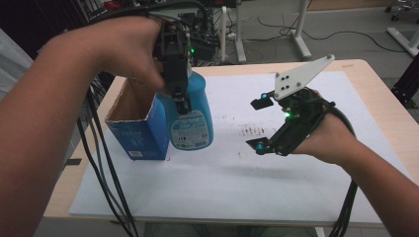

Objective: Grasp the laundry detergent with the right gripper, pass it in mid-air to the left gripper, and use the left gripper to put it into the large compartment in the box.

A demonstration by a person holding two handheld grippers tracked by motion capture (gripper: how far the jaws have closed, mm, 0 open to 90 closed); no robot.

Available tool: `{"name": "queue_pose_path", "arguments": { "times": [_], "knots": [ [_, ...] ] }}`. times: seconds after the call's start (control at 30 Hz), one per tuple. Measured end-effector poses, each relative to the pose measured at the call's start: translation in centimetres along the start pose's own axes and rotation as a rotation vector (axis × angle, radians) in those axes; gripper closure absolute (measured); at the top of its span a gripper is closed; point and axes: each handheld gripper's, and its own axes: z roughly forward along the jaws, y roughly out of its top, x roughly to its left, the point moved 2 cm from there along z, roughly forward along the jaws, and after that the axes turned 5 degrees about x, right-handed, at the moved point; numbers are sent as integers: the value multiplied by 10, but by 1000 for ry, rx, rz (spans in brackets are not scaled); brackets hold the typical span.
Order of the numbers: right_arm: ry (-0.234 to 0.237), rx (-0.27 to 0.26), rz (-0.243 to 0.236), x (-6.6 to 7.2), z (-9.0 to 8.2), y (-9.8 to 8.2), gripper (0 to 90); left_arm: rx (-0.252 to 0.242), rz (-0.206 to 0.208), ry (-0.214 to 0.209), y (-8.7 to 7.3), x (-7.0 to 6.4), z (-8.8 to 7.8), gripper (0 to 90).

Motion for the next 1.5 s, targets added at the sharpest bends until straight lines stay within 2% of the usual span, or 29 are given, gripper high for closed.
{"name": "queue_pose_path", "arguments": {
  "times": [0.07, 0.1, 0.13, 0.17, 0.23, 0.33, 0.47, 0.6, 0.67, 0.73, 0.97, 1.07, 1.27, 1.5],
  "knots": [
    [-1, 38, -14, -2, -5, 2, 7, 2, -34, -11, -6, 4, -6, 385],
    [2, 65, -19, -3, -8, 3, 6, 3, -63, -19, -12, 8, -10, 384],
    [10, 104, -28, -5, -12, 5, 6, 5, -72, -21, -13, 9, -11, 385],
    [16, 121, -29, -6, -13, 5, 6, 6, -95, -23, -17, 12, -14, 384],
    [32, 186, -45, -8, -18, 8, 6, 8, -133, -22, -26, 17, -21, 385],
    [51, 263, -65, -11, -26, 12, 6, 6, -205, -26, -39, 24, -31, 385],
    [38, 328, -91, -15, -37, 18, 6, -10, -317, -42, -56, 33, -43, 384],
    [22, 354, -96, -19, -46, 22, 6, -31, -467, -60, -71, 42, -51, 384],
    [21, 375, -93, -20, -50, 23, 6, -44, -565, -70, -79, 48, -53, 384],
    [18, 388, -98, -21, -53, 24, 6, -61, -645, -66, -86, 52, -56, 385],
    [6, 414, -99, -22, -59, 25, 6, -87, -897, -92, -109, 67, -62, 384],
    [1, 424, -102, -23, -61, 26, 7, -85, -961, -87, -115, 71, -61, 385],
    [-1, 448, -93, -24, -64, 26, 6, -70, -1044, -57, -122, 78, -55, 384],
    [-4, 468, -84, -25, -67, 22, 7, -45, -1076, -68, -128, 89, -34, 384]
  ]
}}
